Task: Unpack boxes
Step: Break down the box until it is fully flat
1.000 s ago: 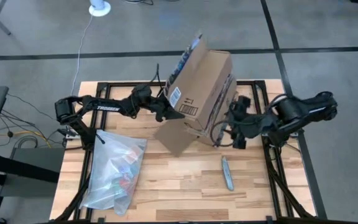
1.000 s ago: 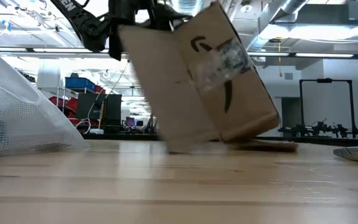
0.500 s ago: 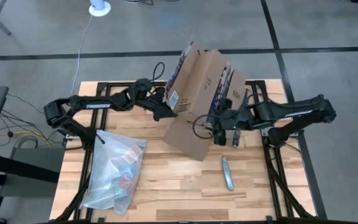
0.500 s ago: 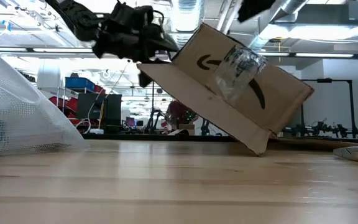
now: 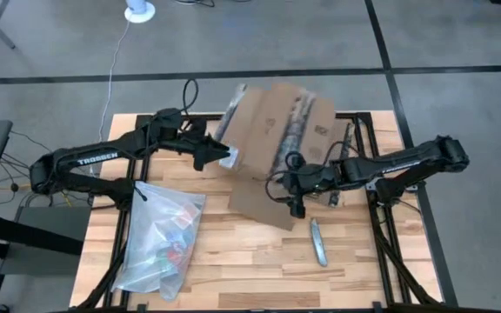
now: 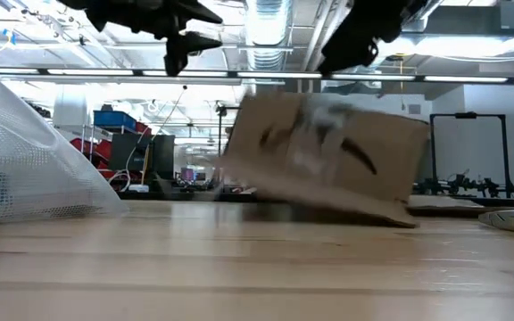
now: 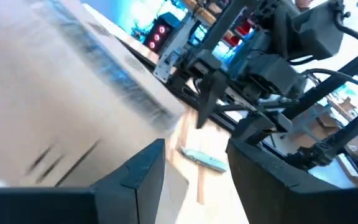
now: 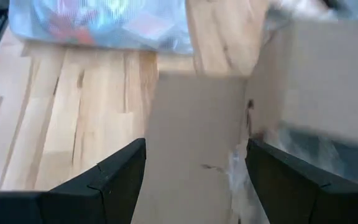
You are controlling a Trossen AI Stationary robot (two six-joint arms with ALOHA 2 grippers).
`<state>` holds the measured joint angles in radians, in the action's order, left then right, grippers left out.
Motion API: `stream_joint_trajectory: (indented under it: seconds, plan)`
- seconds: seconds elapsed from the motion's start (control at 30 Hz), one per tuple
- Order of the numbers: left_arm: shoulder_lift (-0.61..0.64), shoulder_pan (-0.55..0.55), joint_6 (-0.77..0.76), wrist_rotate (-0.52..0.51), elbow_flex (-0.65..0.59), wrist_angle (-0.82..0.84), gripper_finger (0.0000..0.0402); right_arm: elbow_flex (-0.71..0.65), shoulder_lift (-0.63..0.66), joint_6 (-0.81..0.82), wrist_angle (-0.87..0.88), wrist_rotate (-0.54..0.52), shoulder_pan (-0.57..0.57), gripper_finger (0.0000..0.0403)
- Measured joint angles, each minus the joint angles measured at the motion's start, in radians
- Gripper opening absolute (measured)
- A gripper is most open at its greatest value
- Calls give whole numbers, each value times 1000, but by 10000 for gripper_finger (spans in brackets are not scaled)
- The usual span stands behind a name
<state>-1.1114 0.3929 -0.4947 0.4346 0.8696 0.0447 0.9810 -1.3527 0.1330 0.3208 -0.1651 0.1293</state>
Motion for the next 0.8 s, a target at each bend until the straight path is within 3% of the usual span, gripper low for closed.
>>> stream_joint_trajectory:
  seconds: [0.13,0.2,0.4,0.53,0.8]
  plan:
    - [-7,-76,-22,-58,0,-38,162,28,-47,9,3,111,7,260]
    - [-19,-123,-16,-104,0,-56,162,80,-39,21,75,110,36,260]
    - [-113,-227,-22,-240,1,-76,162,186,47,52,489,-277,47,260]
    - [-270,-262,-10,-249,73,-82,162,138,79,224,651,-263,-65,260]
    - [-519,-259,83,-280,248,-88,162,88,54,179,465,-250,-294,260]
